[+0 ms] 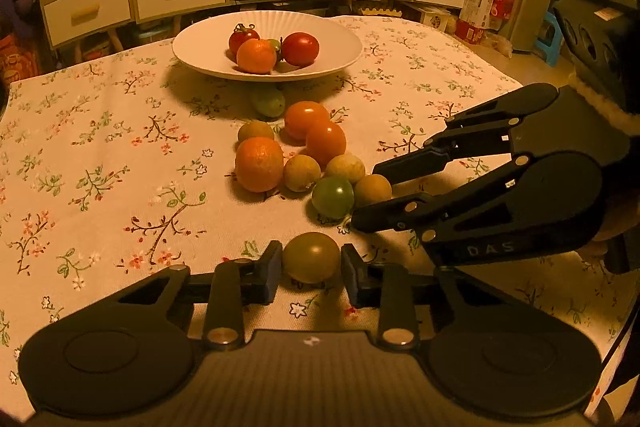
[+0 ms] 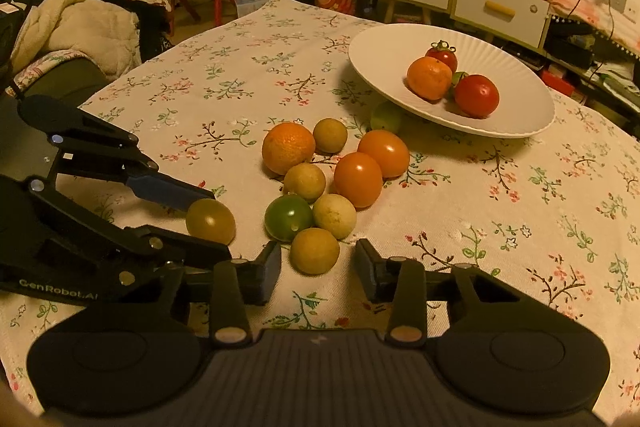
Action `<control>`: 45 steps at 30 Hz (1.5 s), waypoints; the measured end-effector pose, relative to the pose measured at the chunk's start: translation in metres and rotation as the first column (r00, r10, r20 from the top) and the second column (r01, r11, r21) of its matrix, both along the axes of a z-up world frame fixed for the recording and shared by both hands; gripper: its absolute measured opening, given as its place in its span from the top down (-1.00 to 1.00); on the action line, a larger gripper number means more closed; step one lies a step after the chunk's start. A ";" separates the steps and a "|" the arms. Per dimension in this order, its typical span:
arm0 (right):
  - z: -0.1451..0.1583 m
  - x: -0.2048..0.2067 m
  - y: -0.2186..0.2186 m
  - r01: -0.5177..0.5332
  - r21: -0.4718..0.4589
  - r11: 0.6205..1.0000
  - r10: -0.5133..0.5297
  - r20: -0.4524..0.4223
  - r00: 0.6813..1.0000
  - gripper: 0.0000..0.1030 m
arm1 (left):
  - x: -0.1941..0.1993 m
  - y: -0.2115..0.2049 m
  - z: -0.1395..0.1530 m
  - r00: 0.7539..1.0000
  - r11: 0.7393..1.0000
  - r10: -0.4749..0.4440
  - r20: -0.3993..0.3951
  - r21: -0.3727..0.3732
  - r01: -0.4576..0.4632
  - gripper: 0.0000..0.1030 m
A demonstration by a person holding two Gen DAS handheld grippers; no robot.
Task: Organize fruits
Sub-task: 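Move the left gripper to an olive-brown fruit while the right gripper closes on a yellow fruit, then carry the olive-brown tomato in the left gripper while the right gripper carries the yellow fruit toward the plate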
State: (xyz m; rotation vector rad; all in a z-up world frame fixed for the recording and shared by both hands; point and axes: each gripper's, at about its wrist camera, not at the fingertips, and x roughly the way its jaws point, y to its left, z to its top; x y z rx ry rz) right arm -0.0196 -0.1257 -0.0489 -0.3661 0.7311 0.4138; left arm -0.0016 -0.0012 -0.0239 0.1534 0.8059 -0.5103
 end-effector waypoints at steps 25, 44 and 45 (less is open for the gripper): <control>0.007 0.001 -0.001 -0.004 0.013 1.000 0.004 0.002 1.000 0.55 | 0.001 -0.002 0.011 0.999 1.000 -0.007 0.043 -0.011 0.007 0.45; 0.037 0.016 -0.015 0.058 0.074 0.996 -0.063 0.063 0.996 0.55 | 0.023 -0.018 0.030 0.997 0.999 0.015 0.073 -0.045 -0.011 0.45; 0.038 0.019 -0.017 0.067 0.079 0.995 -0.072 0.064 0.995 0.55 | 0.025 -0.019 0.031 0.997 0.999 0.017 0.074 -0.048 -0.014 0.45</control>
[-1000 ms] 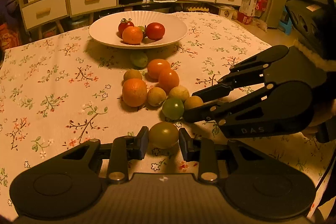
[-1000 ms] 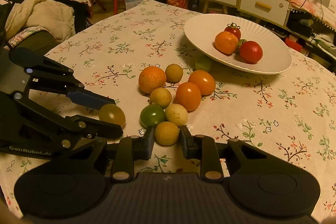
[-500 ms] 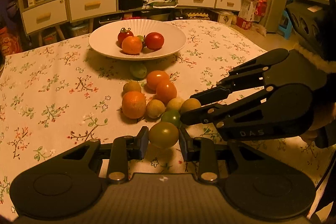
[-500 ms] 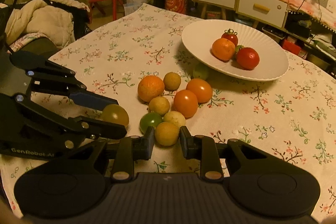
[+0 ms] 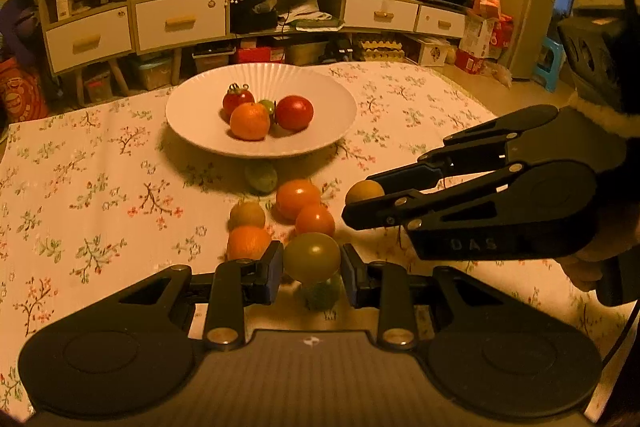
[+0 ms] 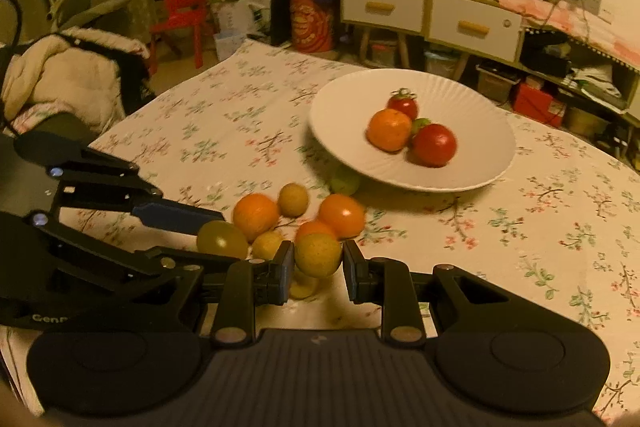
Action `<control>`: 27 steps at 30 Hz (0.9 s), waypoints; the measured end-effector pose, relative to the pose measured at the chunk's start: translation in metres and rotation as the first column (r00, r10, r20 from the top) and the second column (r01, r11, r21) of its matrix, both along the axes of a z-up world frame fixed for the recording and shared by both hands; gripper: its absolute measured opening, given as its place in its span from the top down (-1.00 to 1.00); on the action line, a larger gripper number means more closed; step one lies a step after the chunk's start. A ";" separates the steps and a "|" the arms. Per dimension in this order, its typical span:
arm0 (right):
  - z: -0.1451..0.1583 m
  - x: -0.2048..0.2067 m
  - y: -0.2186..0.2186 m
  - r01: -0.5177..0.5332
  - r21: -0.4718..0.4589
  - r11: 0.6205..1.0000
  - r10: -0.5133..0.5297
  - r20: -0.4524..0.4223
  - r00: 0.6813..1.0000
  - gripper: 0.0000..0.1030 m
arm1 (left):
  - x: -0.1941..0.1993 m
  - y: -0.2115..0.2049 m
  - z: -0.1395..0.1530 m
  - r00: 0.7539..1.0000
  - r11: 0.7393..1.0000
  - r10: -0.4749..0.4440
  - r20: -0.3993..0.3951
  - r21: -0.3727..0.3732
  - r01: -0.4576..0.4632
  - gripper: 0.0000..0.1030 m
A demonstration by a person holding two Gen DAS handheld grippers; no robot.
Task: Organize fruits
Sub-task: 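Carry the olive-brown tomato in the left gripper while the right gripper carries the yellow fruit toward the plate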
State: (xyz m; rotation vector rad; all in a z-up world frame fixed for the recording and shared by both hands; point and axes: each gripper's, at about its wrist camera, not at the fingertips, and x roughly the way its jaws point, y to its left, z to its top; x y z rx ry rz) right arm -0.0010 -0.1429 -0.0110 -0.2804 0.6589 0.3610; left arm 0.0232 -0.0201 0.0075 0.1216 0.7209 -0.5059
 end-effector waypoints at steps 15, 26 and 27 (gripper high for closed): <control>0.018 0.045 -0.030 0.106 0.038 0.994 -0.108 0.044 0.993 0.55 | 0.037 -0.023 0.014 0.999 0.999 0.035 0.014 -0.028 -0.034 0.45; 0.024 0.082 -0.038 0.146 0.040 0.988 -0.149 0.069 0.986 0.55 | 0.082 -0.038 0.014 0.998 0.996 0.065 0.009 -0.055 -0.065 0.45; 0.024 0.086 -0.038 0.151 0.045 0.988 -0.154 0.072 0.986 0.55 | 0.085 -0.040 0.013 0.998 0.996 0.068 0.007 -0.057 -0.067 0.45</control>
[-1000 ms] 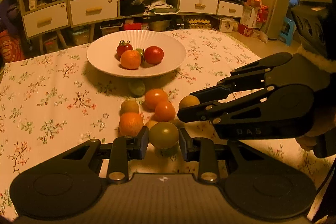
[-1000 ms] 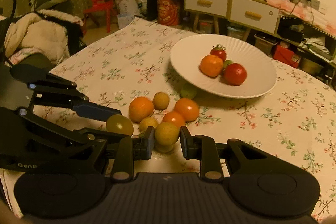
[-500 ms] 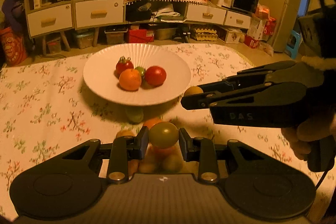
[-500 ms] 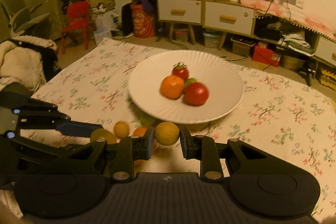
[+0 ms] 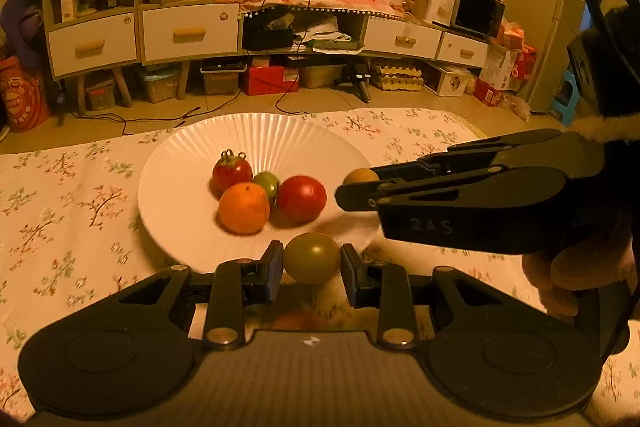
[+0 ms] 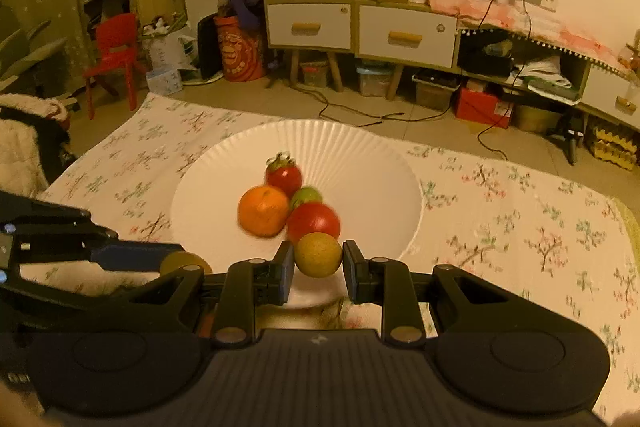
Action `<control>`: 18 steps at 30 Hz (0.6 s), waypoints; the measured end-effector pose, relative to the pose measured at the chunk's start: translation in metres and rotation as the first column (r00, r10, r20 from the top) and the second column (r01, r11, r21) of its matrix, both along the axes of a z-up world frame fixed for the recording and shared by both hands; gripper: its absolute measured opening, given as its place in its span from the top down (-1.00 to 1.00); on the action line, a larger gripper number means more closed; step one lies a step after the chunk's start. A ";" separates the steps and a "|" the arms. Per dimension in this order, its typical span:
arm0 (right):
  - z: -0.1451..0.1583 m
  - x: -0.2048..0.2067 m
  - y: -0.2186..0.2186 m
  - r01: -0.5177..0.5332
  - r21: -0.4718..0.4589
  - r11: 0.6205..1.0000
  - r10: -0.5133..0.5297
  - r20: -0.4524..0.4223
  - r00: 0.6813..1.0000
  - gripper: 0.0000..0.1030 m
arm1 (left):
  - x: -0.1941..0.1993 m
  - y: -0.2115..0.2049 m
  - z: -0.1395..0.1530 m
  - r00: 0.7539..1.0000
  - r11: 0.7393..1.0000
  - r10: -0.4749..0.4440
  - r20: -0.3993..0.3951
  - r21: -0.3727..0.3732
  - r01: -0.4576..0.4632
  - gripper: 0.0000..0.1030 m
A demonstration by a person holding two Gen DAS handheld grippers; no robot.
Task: Organize fruits
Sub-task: 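Carry the olive-brown tomato in the left gripper while the right gripper carries the yellow fruit toward the plate, then lower both held fruits onto the white plate and open both grippers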
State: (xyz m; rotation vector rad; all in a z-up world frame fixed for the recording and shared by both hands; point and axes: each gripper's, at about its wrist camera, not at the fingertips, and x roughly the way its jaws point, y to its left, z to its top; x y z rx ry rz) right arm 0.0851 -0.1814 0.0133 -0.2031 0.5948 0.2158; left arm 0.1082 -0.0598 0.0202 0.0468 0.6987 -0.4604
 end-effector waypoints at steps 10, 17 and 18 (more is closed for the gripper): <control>0.000 0.026 -0.007 0.031 0.008 0.999 -0.031 0.001 1.000 0.55 | 0.018 -0.004 -0.014 0.999 1.000 0.030 -0.020 0.006 -0.030 0.45; -0.003 0.040 -0.009 0.045 0.016 0.999 -0.044 -0.015 0.999 0.55 | 0.025 -0.006 -0.015 0.999 0.999 0.042 -0.026 0.010 -0.042 0.45; -0.003 0.042 -0.009 0.047 0.017 0.999 -0.047 -0.018 0.999 0.55 | 0.026 -0.007 -0.015 0.999 0.999 0.044 -0.025 0.011 -0.043 0.45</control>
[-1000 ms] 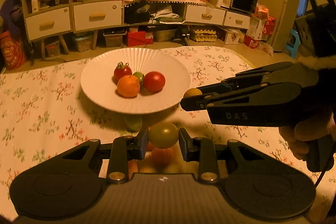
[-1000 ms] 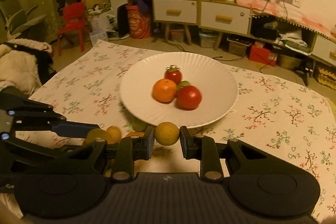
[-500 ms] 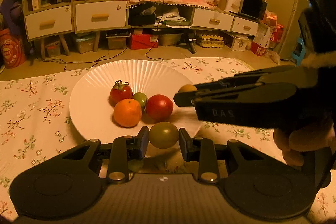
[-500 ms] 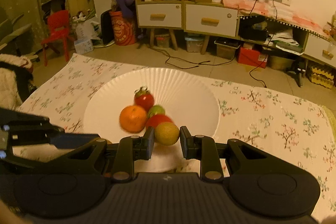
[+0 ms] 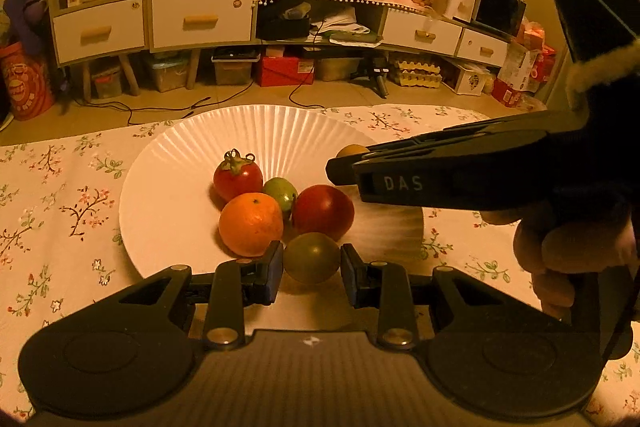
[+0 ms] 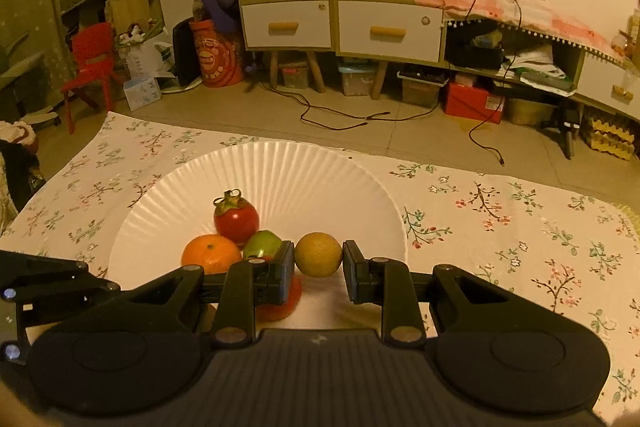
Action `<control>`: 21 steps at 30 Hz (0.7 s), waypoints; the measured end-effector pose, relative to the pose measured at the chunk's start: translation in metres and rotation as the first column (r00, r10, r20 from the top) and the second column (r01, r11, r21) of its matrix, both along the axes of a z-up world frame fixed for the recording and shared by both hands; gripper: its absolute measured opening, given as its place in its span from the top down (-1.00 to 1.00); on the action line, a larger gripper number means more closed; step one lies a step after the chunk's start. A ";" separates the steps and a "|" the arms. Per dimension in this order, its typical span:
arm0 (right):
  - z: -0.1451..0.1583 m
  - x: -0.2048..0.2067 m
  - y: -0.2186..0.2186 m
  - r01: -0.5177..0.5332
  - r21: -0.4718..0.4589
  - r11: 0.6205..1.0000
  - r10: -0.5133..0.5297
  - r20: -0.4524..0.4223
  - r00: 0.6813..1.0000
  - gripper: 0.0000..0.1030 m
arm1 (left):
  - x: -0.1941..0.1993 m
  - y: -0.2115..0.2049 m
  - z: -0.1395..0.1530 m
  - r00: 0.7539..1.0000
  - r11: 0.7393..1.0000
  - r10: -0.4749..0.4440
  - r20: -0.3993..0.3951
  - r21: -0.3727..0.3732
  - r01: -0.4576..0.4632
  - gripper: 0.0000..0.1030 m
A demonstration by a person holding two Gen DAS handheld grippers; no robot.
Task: Organize fruits
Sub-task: 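Lower both held fruits onto the white plate and open both grippers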
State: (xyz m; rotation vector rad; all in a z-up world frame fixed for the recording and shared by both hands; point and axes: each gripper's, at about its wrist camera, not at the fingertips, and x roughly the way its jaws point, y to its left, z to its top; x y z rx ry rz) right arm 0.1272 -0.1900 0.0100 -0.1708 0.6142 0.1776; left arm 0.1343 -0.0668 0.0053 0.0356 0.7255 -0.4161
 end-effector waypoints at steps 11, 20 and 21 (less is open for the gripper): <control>-0.004 0.015 -0.002 0.016 0.002 1.000 -0.016 -0.029 0.999 0.55 | 0.006 -0.006 -0.003 1.000 1.000 -0.006 0.002 0.009 0.006 0.44; -0.006 0.017 0.000 0.013 0.008 1.000 -0.013 -0.038 0.999 0.55 | 0.010 -0.009 -0.007 1.000 1.000 -0.011 -0.001 0.020 0.012 0.43; -0.006 0.017 0.000 0.012 0.006 1.000 -0.012 -0.039 0.999 0.55 | 0.010 -0.009 -0.007 1.000 1.000 -0.012 -0.001 0.020 0.012 0.43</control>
